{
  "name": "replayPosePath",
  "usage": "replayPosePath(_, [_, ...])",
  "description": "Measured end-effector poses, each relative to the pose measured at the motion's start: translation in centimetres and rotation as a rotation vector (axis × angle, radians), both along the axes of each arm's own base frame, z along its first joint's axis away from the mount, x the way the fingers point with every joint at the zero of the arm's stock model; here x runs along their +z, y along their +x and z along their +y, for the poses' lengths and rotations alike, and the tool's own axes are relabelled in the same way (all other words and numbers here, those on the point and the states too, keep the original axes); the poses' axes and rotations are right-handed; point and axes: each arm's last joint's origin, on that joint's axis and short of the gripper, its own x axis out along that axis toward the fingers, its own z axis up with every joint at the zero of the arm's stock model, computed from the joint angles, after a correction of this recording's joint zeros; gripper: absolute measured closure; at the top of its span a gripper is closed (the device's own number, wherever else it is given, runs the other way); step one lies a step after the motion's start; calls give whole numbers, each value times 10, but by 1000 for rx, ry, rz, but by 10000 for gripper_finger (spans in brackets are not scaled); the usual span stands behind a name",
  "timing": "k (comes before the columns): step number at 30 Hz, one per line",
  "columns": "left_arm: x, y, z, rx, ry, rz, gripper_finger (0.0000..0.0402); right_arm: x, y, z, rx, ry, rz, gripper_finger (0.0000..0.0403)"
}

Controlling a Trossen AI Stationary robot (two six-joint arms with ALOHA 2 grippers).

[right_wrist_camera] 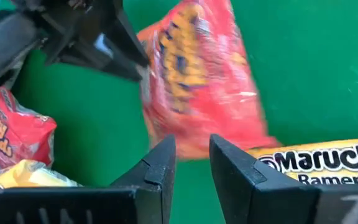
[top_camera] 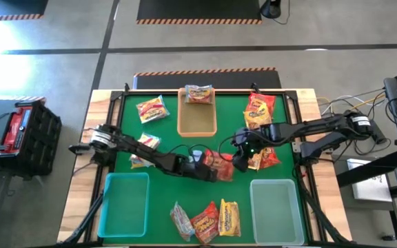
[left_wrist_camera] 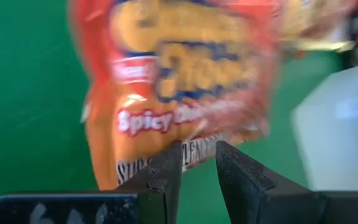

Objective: Sort Maruchan noodles
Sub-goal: Put the orange noodle pack into the transparent bin

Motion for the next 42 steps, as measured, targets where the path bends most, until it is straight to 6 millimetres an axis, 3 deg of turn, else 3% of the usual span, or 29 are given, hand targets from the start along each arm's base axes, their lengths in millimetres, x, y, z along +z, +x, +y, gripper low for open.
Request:
replayPosePath(11, [-6,-8,9,54,28,88,318,0,4,-9,36,-81,-25,302])
replayPosePath(19, [-11,-13,11,54,48,149,318,-20,14,-29,-30,-58,43,244])
replayPosePath(24, [-12,-13,11,41,51,160,318,-28,30,-36,-2,72,53,199])
replayPosePath(28, [-13,-15,11,39,53,176,323,-29,43,-37,20,75,53,181])
replayPosePath(37, [-14,-17,11,30,59,202,324,-48,73,-41,32,81,101,163])
replayPosePath(42, [-14,-17,11,29,60,207,324,-57,85,-39,107,190,105,169])
